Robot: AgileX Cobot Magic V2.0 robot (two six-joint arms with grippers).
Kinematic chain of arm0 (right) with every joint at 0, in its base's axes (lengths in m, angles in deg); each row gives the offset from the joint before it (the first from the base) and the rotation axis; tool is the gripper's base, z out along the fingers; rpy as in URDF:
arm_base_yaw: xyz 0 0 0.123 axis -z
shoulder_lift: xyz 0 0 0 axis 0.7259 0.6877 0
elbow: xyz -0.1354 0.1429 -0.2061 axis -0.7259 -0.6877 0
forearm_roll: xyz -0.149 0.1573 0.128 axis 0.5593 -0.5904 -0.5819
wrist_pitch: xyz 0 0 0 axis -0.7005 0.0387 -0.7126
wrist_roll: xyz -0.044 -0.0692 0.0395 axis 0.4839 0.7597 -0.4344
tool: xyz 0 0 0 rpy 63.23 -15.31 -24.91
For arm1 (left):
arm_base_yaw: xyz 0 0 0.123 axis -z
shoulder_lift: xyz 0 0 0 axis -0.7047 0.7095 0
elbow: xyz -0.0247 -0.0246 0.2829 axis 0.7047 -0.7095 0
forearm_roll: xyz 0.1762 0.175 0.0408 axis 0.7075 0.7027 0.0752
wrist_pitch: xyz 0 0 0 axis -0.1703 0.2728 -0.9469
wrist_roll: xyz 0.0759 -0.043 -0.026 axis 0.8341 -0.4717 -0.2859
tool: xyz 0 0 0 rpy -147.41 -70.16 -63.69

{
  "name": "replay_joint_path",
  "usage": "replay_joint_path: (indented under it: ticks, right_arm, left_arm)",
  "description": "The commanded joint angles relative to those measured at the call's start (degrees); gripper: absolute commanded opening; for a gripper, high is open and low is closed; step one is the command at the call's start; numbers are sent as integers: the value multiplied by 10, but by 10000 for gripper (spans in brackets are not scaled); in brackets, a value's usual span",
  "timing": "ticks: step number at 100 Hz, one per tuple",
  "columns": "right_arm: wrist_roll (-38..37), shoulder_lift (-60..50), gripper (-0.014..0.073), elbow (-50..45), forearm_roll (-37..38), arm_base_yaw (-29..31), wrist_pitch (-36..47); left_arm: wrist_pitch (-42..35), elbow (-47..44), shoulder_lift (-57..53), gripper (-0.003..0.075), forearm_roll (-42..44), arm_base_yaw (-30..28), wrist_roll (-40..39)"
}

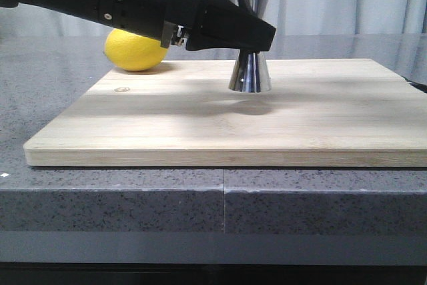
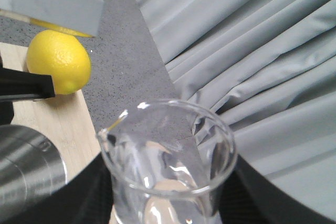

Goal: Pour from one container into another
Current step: 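Tilt the beaker with the right gripper, pouring liquid into the jigger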

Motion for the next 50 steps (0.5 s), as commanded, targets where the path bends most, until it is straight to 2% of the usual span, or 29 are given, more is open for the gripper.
replay_joint_path:
  ticks: [1,50]
  right_arm:
    - [3,-19,241,21,12,0,36]
    - [3,-19,241,21,55,0,36]
  left_arm:
    - [33,18,-33,-13,-37,-1,-4]
    - [32,18,-33,-13,-37,-1,-4]
